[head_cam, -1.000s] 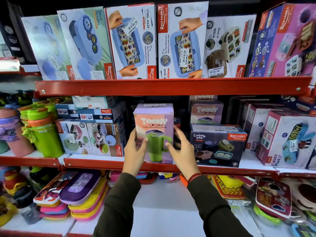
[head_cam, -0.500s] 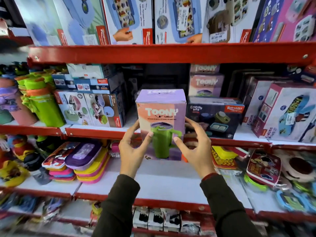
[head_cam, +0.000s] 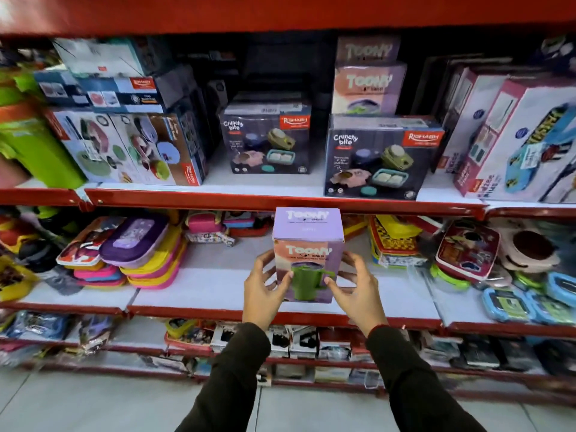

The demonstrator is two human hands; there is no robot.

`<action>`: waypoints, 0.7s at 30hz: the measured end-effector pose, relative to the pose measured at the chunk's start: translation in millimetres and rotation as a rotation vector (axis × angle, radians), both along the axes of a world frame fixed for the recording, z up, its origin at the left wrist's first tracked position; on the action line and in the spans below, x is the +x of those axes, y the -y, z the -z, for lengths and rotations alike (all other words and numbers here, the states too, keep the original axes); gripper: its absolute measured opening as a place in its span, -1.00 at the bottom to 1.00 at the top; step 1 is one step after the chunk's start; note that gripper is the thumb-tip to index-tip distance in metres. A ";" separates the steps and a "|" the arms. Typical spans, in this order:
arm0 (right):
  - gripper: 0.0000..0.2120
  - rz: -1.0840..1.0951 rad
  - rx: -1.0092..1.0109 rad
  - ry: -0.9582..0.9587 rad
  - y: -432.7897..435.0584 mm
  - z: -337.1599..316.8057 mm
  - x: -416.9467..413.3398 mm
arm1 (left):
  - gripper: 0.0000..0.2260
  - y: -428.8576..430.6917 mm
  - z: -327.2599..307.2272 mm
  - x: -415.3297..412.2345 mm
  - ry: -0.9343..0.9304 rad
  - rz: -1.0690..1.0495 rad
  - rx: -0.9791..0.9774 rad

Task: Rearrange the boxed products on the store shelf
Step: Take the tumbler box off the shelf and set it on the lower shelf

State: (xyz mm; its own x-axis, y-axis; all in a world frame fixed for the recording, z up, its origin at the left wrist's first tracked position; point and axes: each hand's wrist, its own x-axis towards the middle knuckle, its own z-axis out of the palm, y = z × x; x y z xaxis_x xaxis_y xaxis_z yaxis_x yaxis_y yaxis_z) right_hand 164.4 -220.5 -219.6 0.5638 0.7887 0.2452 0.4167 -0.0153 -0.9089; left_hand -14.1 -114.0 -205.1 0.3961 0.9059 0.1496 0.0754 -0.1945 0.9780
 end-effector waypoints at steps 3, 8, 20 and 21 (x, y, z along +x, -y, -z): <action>-0.30 -0.013 -0.030 -0.051 -5.2 20.6 5.4 | -0.56 -7.1 20.5 18.9 -0.042 -0.003 -0.083; -0.35 0.057 -0.113 -0.108 -18.7 48.0 12.5 | -0.54 -17.2 41.6 40.3 -0.142 0.019 -0.149; -0.35 0.008 -0.232 -0.156 -18.8 66.1 14.9 | -0.43 -19.7 68.9 42.6 -0.223 0.018 -0.211; -0.32 -0.016 -0.233 -0.156 -16.3 63.5 16.8 | -0.40 -18.0 67.8 39.4 -0.235 -0.007 -0.163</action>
State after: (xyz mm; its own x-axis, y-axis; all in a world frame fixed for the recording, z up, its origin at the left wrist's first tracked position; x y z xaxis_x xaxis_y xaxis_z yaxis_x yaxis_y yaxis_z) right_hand 181.1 -204.2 -283.1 0.5671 0.8230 -0.0322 0.2739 -0.2254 -0.9350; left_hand 25.2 -96.0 -272.9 0.3967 0.9132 -0.0936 0.3045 -0.0348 0.9519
